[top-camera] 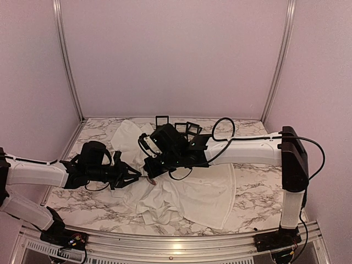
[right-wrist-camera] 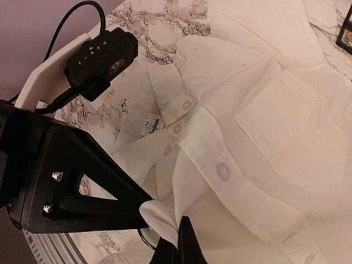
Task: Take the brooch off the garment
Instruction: Pick up the brooch from the flattened clothing.
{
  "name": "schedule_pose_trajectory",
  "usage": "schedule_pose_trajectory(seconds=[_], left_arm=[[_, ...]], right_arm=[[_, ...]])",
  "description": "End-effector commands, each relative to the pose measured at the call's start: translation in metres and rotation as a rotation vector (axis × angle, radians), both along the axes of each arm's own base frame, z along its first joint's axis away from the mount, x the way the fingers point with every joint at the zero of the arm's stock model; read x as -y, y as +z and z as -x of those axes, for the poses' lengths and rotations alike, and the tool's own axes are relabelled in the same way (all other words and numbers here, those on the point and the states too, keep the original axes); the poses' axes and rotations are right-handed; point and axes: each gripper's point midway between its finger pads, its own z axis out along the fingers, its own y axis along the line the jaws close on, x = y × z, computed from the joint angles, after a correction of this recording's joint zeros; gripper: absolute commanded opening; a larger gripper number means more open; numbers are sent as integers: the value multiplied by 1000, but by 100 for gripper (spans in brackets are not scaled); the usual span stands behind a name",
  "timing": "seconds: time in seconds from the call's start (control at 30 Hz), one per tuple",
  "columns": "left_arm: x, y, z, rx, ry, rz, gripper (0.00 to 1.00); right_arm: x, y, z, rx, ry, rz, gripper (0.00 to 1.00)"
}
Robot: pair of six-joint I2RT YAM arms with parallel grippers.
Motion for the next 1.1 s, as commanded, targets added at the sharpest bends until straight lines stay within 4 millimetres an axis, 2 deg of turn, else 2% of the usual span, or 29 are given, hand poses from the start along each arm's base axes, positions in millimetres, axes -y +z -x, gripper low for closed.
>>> schedule_pose_trajectory(seconds=[0.0, 0.27, 0.5, 0.57, 0.63, 0.77, 1.07], left_arm=[[8, 6, -1, 7, -13, 31, 22], [11, 8, -2, 21, -26, 35, 0], [11, 6, 0, 45, -51, 15, 0], [9, 3, 2, 29, -42, 16, 17], [6, 1, 5, 8, -31, 18, 29], [3, 0, 8, -20, -4, 46, 40], [14, 4, 7, -47, 13, 121, 37]], right_arm=[[0, 14, 0, 26, -2, -27, 0], [5, 9, 5, 15, -3, -14, 0], [15, 4, 4, 25, -27, 3, 0], [14, 6, 2, 31, -34, -2, 0], [14, 8, 2, 33, -36, -8, 0], [11, 9, 2, 33, -32, -16, 0], [2, 12, 6, 29, -10, -30, 0]])
